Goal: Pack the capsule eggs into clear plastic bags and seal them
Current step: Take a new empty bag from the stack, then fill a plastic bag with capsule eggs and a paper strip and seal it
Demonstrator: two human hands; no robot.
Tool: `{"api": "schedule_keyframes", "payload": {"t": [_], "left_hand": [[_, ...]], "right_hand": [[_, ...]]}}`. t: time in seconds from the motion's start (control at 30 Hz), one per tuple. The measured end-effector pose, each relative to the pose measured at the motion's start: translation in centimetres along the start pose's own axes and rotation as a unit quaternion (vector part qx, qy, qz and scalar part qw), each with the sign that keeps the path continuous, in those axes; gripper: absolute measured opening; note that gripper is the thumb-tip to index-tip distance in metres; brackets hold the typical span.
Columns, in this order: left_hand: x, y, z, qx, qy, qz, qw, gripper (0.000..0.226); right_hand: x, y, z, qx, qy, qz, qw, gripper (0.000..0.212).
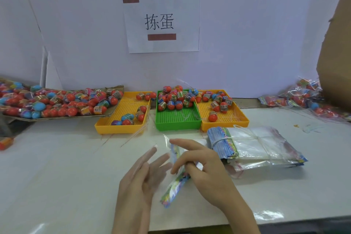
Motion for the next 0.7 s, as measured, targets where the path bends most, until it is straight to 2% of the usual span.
{"api": "schedule_keyframes", "payload": {"t": [0.07, 0.17, 0.3, 0.43, 0.63, 0.7], "left_hand": [[0.0, 0.3, -0.2, -0.011, -0.014, -0.010, 1.000, 0.032], [-0.1, 0.4, -0.3, -0.010, -0.026, -0.020, 0.999, 0.029], [0.0, 0.3, -0.3, 0.017, -0.031, -0.027, 0.999, 0.038], [0.0, 0.8, -0.3, 0.110, -0.016, -0.054, 0.992, 0.050], [0.3, 1.6, -1.0, 0.284, -0.022, -0.100, 0.953, 0.050], [0.7, 1.3, -1.1, 0.295, -0.007, -0.096, 0.951, 0.042]], "right_hand": [[-0.2, 0.2, -0.5, -0.034, -0.028, -0.012, 0.999, 0.049], [-0.5, 0.1, -1.2, -0.098, -0.076, -0.011, 0.992, 0.032], [-0.6, -0.2, -1.6, -0.069, -0.102, 0.000, 0.992, 0.029], [-0.7, 1.0, -1.6, -0.055, -0.089, -0.045, 0.993, 0.034], [-0.3, 3.6, -2.6, -0.133, -0.106, -0.140, 0.975, 0.037], [-0.2, 4.0, -2.9, -0.156, -0.116, -0.149, 0.970, 0.038]]}}
Point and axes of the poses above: each hand's wrist, its own x-axis away from the middle knuckle, its own y-axis out of the back of the hand, z = x × y, the point moved 7 cm from there along -x, towards the middle knuckle, and after that the axes turned 14 degrees about x, right-handed, at the moved point
